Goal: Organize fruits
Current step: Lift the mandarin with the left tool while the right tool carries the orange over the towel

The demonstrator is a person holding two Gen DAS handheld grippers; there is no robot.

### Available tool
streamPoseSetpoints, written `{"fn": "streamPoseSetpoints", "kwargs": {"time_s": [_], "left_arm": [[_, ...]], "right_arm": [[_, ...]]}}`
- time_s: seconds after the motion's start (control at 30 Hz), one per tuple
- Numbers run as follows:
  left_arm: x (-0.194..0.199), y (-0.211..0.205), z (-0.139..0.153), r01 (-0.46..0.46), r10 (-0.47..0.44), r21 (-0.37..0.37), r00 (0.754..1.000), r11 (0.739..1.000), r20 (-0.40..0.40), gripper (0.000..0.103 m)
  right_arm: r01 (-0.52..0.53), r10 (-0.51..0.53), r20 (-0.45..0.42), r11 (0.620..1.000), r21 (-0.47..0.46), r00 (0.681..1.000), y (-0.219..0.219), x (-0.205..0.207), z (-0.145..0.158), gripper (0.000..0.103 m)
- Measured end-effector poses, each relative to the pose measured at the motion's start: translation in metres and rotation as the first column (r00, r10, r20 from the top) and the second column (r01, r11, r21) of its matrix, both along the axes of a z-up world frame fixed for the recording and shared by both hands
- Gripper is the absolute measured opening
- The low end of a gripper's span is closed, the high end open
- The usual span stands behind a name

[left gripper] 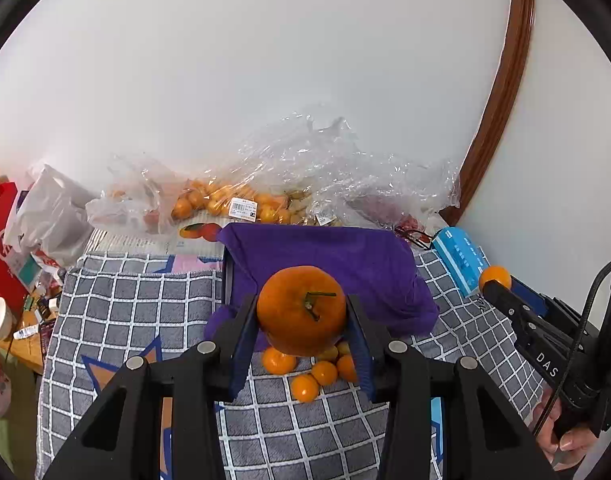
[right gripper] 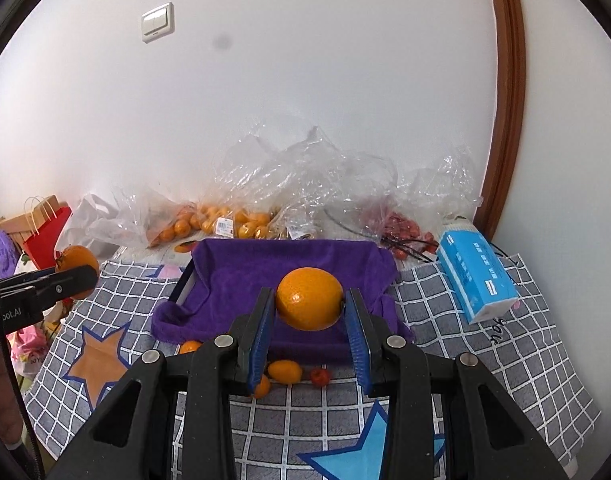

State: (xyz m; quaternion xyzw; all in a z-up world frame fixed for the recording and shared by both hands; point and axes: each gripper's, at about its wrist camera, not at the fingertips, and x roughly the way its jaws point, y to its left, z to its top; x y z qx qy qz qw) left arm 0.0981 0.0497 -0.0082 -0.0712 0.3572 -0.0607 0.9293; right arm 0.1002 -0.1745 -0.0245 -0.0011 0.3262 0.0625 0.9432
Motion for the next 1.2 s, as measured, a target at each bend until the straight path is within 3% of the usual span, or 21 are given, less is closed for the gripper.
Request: {"fn": "streamPoseSetpoints", "kwargs": {"time_s": [1.2], "left_arm": [[0.064,-0.001,0.000,0.031,-0.031,0.015,1.000,0.999,-0.006,0.040]], "right_arm": [[0.027,-0.027,0.003,0.999,-0.020,1.000,0.005,0.062,0.005,0.035]]}}
